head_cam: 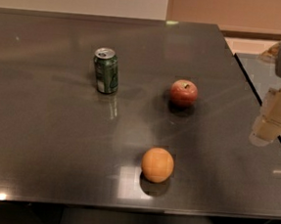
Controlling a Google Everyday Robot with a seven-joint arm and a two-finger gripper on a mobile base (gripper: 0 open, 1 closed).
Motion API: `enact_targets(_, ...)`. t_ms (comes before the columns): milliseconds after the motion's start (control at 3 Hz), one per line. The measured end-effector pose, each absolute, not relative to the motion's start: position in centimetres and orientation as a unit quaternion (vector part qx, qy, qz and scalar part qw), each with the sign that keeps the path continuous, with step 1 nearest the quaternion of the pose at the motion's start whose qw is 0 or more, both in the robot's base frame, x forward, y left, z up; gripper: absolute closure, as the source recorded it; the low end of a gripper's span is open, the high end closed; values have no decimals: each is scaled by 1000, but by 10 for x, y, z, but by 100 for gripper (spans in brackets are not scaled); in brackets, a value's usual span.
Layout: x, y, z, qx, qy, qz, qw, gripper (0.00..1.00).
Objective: Move green can near apple
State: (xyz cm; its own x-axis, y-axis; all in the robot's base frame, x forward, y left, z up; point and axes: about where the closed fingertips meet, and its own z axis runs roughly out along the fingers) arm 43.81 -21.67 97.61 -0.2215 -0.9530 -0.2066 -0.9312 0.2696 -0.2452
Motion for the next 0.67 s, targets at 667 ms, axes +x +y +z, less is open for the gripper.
enact_targets(667, 455, -208, 977, -605, 777, -36, 172, 0)
